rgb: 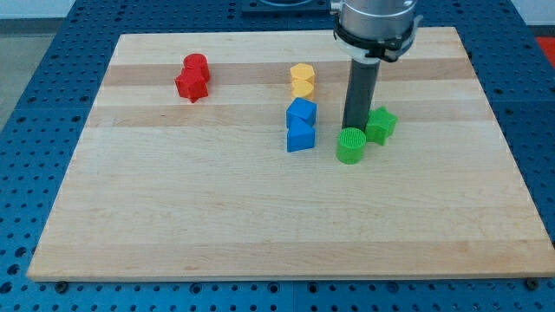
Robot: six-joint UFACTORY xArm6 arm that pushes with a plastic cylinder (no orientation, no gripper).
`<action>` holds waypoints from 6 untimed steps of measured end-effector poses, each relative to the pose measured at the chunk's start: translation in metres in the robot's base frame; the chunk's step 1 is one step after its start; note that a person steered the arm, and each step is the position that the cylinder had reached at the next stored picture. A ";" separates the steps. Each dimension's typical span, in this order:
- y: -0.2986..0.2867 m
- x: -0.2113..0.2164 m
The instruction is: Separate the green circle from the green star
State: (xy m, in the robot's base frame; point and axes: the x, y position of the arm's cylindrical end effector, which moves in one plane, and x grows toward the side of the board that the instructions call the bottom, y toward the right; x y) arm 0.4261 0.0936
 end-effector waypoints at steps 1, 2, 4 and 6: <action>0.007 0.014; 0.007 0.034; 0.007 0.066; 0.007 0.094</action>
